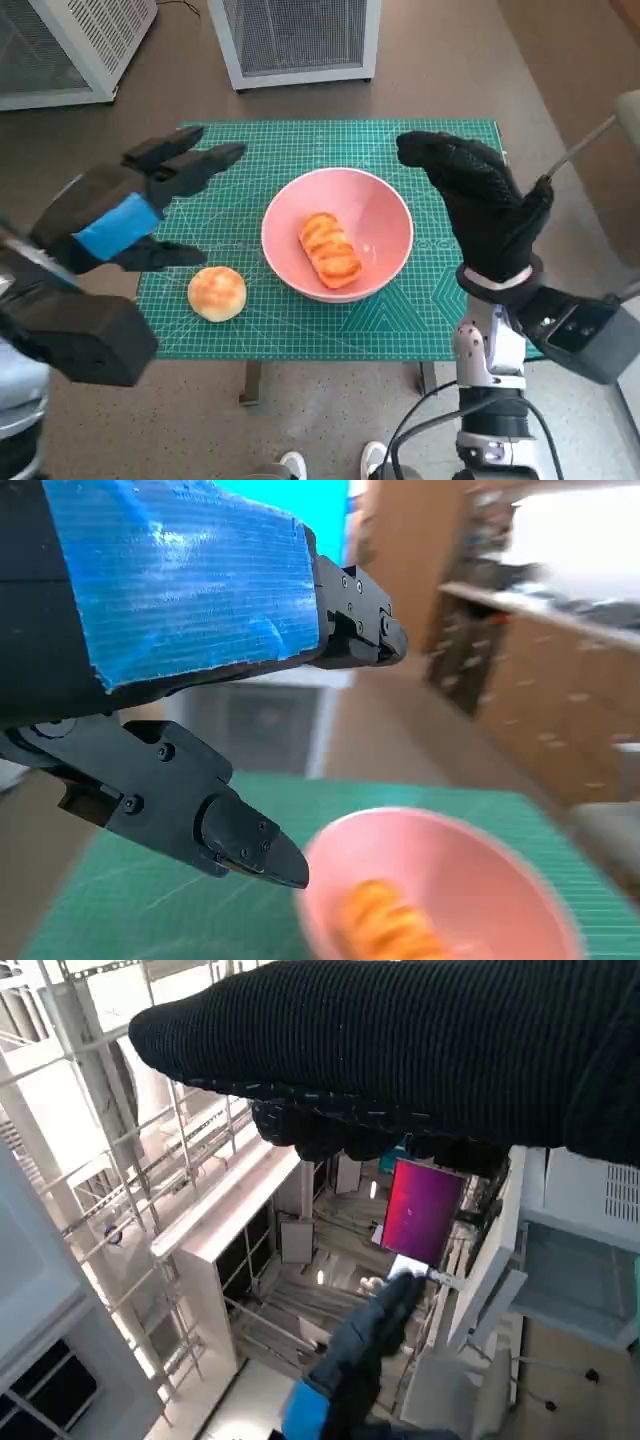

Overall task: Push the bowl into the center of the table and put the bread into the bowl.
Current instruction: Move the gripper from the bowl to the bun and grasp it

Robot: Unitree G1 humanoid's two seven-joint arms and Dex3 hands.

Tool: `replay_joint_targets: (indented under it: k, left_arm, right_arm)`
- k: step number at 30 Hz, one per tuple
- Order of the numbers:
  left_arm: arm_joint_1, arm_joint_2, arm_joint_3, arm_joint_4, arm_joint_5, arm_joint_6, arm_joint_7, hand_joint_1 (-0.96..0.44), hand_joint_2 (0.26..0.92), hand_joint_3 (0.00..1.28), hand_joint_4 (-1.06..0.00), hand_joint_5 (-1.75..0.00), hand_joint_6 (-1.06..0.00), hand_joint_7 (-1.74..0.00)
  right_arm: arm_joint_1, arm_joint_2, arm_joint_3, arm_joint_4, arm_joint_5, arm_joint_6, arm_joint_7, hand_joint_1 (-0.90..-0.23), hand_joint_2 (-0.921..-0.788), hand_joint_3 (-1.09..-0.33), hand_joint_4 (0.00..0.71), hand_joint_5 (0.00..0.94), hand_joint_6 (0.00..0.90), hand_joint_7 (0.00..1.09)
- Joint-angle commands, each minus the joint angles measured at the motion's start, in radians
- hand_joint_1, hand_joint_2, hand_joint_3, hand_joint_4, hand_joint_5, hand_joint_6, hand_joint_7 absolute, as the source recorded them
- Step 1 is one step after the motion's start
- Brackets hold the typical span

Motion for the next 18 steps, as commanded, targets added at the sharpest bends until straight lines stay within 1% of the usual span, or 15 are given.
replay_joint_targets:
  k: [1, 4, 8, 10, 13, 18]
  left_arm:
    - [0.066, 0.046, 0.034, -0.033, -0.020, 0.014, -0.029, -0.24, 0.750, 0.00, -0.15, 0.00, -0.29, -0.06]
    - [0.113, 0.070, 0.045, -0.072, -0.028, 0.052, -0.068, -0.24, 0.733, 0.00, -0.14, 0.00, -0.29, -0.05]
    - [0.146, 0.095, 0.043, -0.114, -0.033, 0.104, -0.106, -0.24, 0.718, 0.00, -0.14, 0.00, -0.28, -0.04]
    - [0.159, 0.104, 0.040, -0.130, -0.033, 0.128, -0.120, -0.24, 0.710, 0.00, -0.13, 0.00, -0.28, -0.04]
    - [0.177, 0.111, 0.036, -0.149, -0.035, 0.154, -0.133, -0.24, 0.705, 0.00, -0.13, 0.00, -0.28, -0.03]
    - [0.206, 0.108, 0.026, -0.151, -0.045, 0.165, -0.139, -0.21, 0.700, 0.00, -0.13, 0.00, -0.28, -0.02]
  right_arm:
    - [0.022, 0.001, 0.005, -0.004, -0.005, 0.015, -0.010, -0.399, -0.921, -0.475, 0.260, 0.002, 0.043, 0.63]
    - [0.022, 0.004, 0.009, -0.008, -0.010, 0.018, -0.018, -0.399, -0.921, -0.475, 0.259, 0.002, 0.042, 0.63]
    - [0.022, 0.004, 0.014, -0.010, -0.016, 0.019, -0.025, -0.401, -0.921, -0.479, 0.257, 0.001, 0.040, 0.64]
    - [0.022, 0.003, 0.017, -0.013, -0.018, 0.021, -0.026, -0.401, -0.916, -0.491, 0.257, 0.000, 0.029, 0.66]
    - [0.024, 0.000, 0.020, -0.018, -0.017, 0.026, -0.028, -0.401, -0.913, -0.500, 0.256, 0.000, 0.022, 0.68]
    - [0.027, -0.004, 0.023, -0.020, -0.015, 0.033, -0.026, -0.401, -0.909, -0.510, 0.257, 0.000, 0.014, 0.69]
